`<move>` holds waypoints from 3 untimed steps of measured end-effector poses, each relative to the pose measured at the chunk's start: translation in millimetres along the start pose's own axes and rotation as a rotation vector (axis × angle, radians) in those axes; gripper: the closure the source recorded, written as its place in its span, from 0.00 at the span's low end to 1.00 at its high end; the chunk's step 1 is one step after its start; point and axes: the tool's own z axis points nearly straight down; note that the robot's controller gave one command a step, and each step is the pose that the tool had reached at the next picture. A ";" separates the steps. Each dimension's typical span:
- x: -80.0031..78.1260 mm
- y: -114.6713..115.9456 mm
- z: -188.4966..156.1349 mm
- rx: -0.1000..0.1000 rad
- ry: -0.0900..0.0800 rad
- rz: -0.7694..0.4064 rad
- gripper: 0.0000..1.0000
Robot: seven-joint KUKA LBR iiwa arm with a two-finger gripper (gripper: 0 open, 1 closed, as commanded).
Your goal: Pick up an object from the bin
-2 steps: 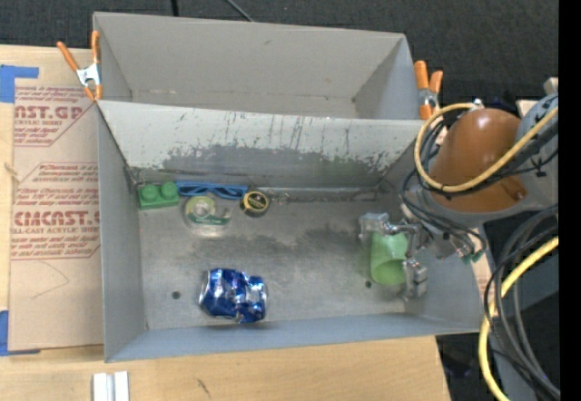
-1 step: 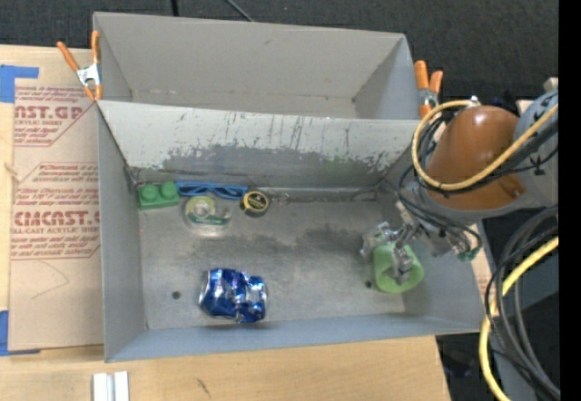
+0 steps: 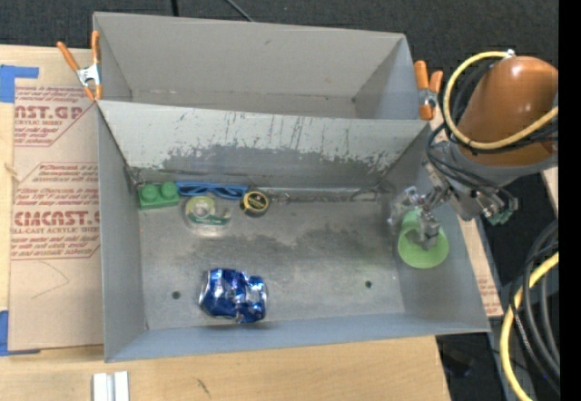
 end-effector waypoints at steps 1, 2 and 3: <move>-10.2 6.9 -82.3 0.002 -0.001 0.006 1.00; 25.0 22.1 -89.3 -0.004 0.007 -0.194 1.00; 24.7 22.2 -89.1 -0.005 0.006 -0.194 0.00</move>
Offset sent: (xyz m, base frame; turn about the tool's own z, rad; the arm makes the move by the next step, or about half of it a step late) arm 0.0033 0.0099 0.0772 0.0052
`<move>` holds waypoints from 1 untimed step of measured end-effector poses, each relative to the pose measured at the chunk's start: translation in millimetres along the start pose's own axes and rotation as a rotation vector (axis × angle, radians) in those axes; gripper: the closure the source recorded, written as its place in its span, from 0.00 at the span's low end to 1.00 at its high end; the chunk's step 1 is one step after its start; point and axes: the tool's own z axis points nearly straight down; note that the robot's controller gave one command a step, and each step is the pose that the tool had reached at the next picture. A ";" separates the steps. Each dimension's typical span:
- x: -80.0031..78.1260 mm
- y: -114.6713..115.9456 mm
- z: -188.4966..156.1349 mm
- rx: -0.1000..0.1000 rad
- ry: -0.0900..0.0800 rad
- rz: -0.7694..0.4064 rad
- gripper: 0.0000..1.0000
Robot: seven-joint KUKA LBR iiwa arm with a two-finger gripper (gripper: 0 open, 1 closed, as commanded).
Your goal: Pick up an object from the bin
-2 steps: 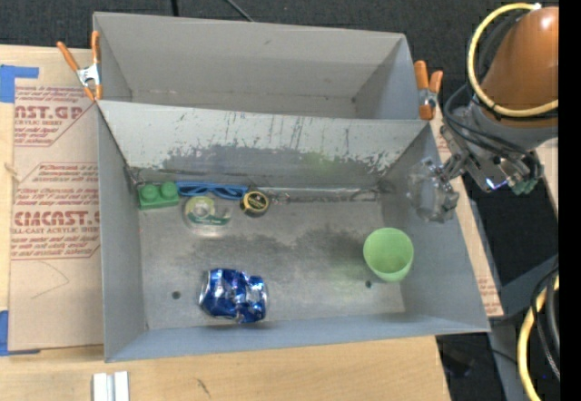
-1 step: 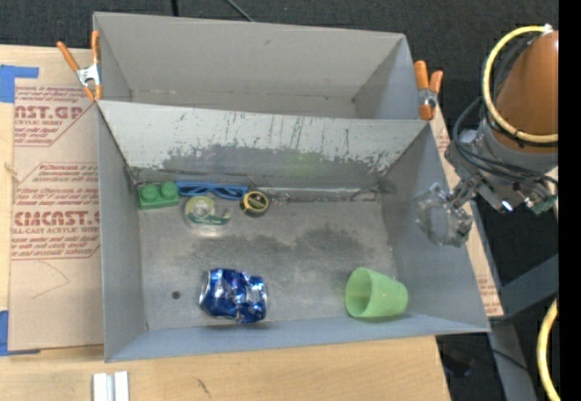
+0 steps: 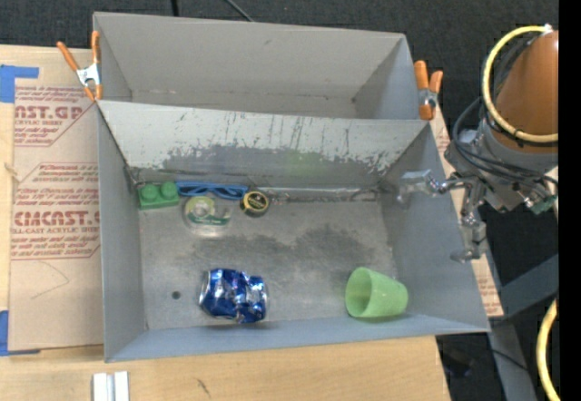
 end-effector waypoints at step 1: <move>13.0 50.8 118.3 -0.008 0.005 -0.285 0.00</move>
Offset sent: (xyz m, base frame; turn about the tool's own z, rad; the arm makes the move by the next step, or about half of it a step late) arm -0.0376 0.0320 -0.1148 -0.2833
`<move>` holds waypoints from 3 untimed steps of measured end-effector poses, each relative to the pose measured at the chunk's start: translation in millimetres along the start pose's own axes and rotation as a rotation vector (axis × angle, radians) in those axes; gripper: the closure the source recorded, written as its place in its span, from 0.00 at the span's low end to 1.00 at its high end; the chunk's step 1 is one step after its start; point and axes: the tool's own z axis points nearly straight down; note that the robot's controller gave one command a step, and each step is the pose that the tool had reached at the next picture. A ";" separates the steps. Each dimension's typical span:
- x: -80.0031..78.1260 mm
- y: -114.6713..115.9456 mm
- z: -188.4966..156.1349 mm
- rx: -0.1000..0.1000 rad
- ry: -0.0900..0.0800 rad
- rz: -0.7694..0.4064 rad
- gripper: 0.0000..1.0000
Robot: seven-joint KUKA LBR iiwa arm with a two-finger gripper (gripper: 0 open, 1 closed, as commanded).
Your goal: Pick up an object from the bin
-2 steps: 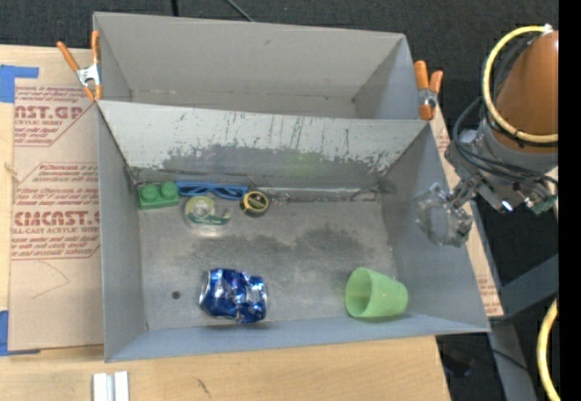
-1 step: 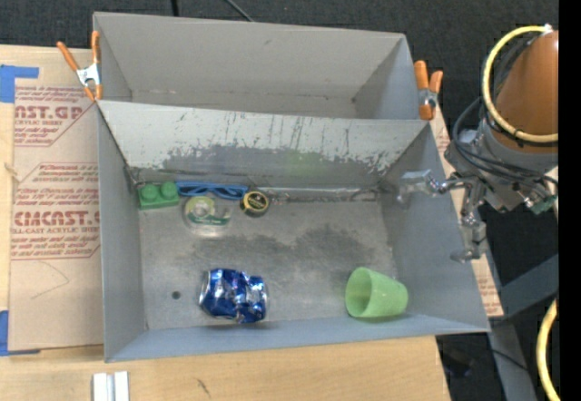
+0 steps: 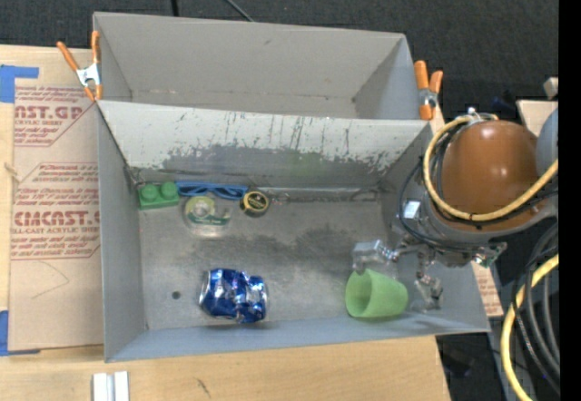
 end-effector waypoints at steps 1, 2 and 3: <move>-29.5 17.9 62.5 0.013 -0.008 -0.111 0.00; -26.7 18.8 61.8 0.007 -0.002 -0.104 1.00; -28.9 17.1 60.4 0.014 -0.008 -0.106 0.00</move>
Offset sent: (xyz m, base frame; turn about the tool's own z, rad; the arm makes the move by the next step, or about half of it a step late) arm 0.0020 0.0312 -0.0610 -0.1042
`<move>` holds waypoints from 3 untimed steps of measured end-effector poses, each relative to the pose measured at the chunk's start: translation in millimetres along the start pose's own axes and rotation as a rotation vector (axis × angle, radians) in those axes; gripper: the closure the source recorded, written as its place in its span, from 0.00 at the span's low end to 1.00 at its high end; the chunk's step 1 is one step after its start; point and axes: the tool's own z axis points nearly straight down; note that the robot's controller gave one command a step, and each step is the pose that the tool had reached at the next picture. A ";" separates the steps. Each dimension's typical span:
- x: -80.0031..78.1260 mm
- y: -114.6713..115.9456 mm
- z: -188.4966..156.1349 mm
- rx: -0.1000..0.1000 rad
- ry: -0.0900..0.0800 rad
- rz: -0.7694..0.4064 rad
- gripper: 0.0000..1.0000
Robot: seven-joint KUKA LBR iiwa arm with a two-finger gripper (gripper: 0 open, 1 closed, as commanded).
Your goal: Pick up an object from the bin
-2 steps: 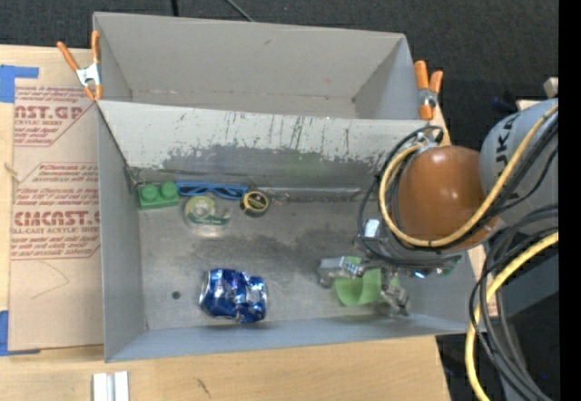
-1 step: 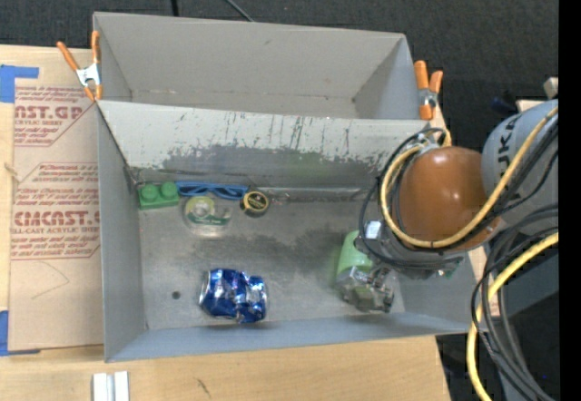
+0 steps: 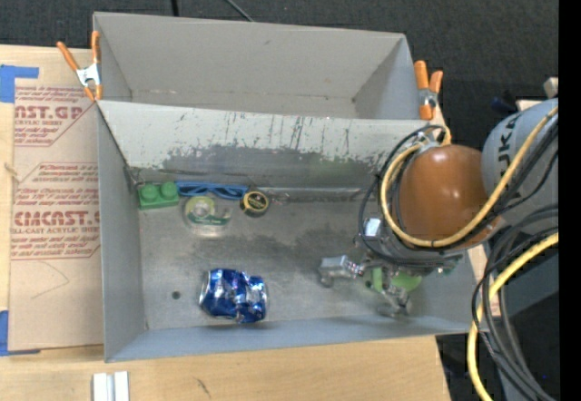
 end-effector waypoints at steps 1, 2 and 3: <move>18.9 -124.0 -12.2 -0.014 -0.001 0.256 0.00; 16.3 -123.9 -14.6 -0.012 -0.005 0.249 1.00; 17.3 -103.5 -149.9 0.003 0.002 0.284 1.00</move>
Offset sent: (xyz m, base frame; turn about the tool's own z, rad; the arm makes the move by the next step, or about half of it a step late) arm 0.0919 -0.0899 0.0127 0.2503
